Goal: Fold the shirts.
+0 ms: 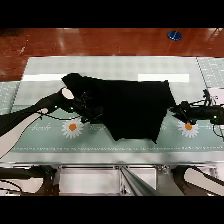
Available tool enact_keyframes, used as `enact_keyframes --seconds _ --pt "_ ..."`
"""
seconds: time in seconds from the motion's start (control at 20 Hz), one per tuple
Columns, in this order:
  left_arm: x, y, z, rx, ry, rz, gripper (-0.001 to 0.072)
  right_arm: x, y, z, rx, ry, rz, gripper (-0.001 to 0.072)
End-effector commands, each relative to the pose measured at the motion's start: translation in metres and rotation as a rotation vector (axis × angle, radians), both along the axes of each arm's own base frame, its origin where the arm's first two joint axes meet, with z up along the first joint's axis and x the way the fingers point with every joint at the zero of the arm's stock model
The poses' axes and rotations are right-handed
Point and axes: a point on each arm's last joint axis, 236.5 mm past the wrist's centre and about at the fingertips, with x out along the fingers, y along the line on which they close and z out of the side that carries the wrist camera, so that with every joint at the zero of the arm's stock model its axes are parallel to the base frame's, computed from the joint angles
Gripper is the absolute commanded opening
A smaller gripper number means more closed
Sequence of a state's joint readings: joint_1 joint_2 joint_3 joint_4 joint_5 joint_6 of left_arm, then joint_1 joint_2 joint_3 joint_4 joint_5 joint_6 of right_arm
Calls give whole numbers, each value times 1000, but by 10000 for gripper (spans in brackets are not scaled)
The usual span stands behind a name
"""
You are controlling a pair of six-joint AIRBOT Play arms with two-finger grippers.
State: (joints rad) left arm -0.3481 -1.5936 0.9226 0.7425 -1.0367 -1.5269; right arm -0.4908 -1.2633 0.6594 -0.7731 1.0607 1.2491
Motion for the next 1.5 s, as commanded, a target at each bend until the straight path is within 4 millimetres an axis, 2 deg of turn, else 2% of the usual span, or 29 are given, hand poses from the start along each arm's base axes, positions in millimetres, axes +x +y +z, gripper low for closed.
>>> enact_keyframes --seconds 0.0,0.1,0.25,0.3,0.35,0.4,0.55,0.65,0.7,0.75,0.85,0.9,0.95,1.0,1.05,1.1,1.15,1.25,1.3,1.35,1.45 --pt "0 0 0 0 2 -1 25 -5 22 -15 74 62 37 408" --pt "0 0 0 0 3 -1 25 3 38 -23 77 60 54 408" --pt "-2 0 1 -5 11 -5 25 37 50 -22 61 1 51 389" --pt "-3 0 1 -4 11 -5 25 48 51 -19 51 -19 60 266" --pt "-3 0 1 -4 11 -5 25 60 53 -11 48 -48 68 87" --pt "-2 0 1 -4 9 -6 25 73 53 1 38 -90 85 20" --pt "2 3 1 -8 -9 -12 25 105 58 60 54 -205 179 20" --pt "29 12 15 -26 -52 35 25 123 61 112 63 -291 243 20" --pt "53 19 33 -49 -98 68 25 132 61 142 52 -347 265 20" --pt "80 30 58 -70 -163 103 25 142 60 180 29 -424 276 20" --pt "141 63 129 -103 -355 209 24 153 57 267 -40 -605 283 20" --pt "168 86 176 -116 -464 275 24 152 57 311 -82 -699 292 20" --pt "187 107 224 -128 -578 324 24 144 60 358 -126 -802 306 20" --pt "198 130 278 -135 -705 360 24 132 63 401 -169 -894 316 20" --pt "199 148 335 -142 -831 387 25 117 66 436 -214 -973 322 20" --pt "193 163 384 -139 -947 404 25 97 70 469 -265 -1051 325 20" --pt "179 176 435 -127 -1075 408 25 76 74 494 -312 -1113 326 20" --pt "135 191 514 -72 -1297 387 25 32 71 526 -457 -1186 298 20" --pt "110 198 539 -15 -1382 374 25 11 63 534 -534 -1187 264 20" --pt "84 209 555 80 -1453 371 25 -11 54 540 -617 -1180 222 20" --pt "39 241 563 339 -1500 390 24 -49 26 541 -758 -1108 114 20"
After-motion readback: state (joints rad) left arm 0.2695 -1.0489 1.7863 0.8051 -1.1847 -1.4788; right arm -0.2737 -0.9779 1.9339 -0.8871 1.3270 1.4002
